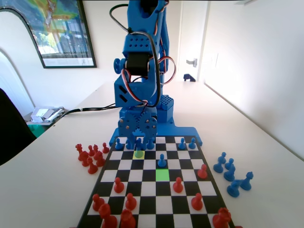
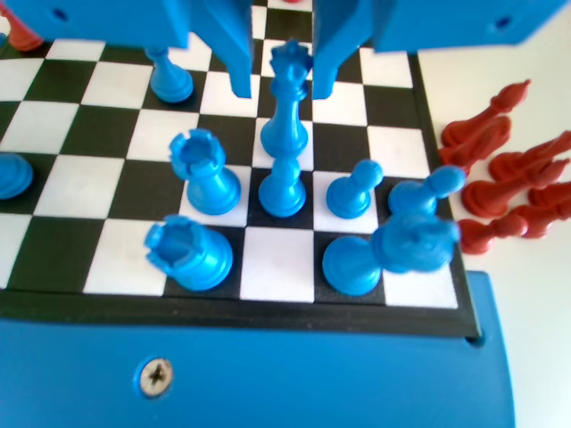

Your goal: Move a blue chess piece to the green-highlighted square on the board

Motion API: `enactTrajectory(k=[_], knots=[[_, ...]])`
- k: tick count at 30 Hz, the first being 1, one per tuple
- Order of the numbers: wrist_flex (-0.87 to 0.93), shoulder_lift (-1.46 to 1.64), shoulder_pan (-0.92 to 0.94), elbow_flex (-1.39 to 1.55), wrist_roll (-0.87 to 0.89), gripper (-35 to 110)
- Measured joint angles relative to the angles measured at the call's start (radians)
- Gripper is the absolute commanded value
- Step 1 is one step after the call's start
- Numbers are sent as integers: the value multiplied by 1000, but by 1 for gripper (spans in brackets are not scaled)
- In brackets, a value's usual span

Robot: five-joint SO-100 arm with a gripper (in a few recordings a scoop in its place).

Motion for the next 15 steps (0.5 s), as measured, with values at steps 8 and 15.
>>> enactTrajectory(k=[8, 15], knots=[[2, 0, 3, 17, -5, 8], [2, 0, 5, 17, -23, 1]])
